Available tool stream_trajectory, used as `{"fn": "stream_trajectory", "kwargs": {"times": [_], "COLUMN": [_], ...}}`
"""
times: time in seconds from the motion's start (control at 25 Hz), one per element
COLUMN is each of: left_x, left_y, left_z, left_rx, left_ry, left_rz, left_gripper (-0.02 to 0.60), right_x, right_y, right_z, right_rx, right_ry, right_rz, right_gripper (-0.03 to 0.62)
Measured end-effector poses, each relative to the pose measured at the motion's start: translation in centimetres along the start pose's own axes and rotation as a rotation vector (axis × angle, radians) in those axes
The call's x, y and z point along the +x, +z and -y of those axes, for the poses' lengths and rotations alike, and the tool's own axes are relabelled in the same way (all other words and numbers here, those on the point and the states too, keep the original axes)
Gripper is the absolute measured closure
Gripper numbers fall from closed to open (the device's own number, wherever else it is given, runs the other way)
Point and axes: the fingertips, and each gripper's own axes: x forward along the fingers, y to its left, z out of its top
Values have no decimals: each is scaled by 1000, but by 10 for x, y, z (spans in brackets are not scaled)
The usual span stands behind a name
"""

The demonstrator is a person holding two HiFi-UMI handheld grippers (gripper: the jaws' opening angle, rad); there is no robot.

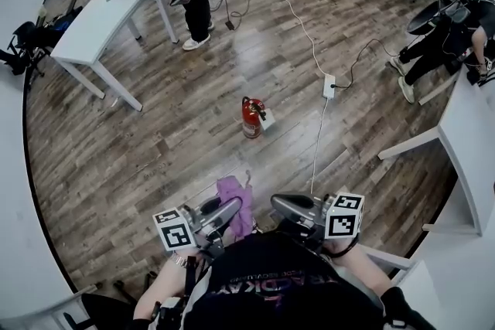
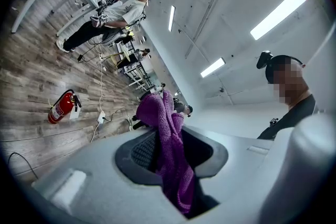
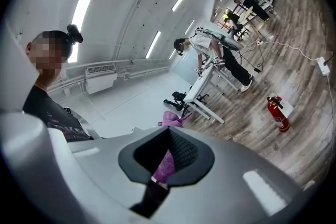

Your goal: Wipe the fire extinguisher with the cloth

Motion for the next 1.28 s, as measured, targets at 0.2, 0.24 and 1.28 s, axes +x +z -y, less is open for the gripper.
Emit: {"fn": "stream_trajectory", "kwargs": {"times": [0.2, 0.24, 1.28], "left_x": [6, 8, 150], "left_y": [-1, 0, 10], "left_z": [-1, -1, 10], "left_rx": [2, 1, 39], "left_ry": [12, 17, 184], "left_rz": [3, 6, 228], "left_gripper": [477, 477, 477], "right_x": [-5, -6, -123], "right_y": [4, 6, 114], "right_z": [6, 7, 94], "right_rx": [12, 15, 46], "right_ry": [8, 11, 145], "right_rz": [6, 6, -102], "right_gripper": [589, 589, 589]}}
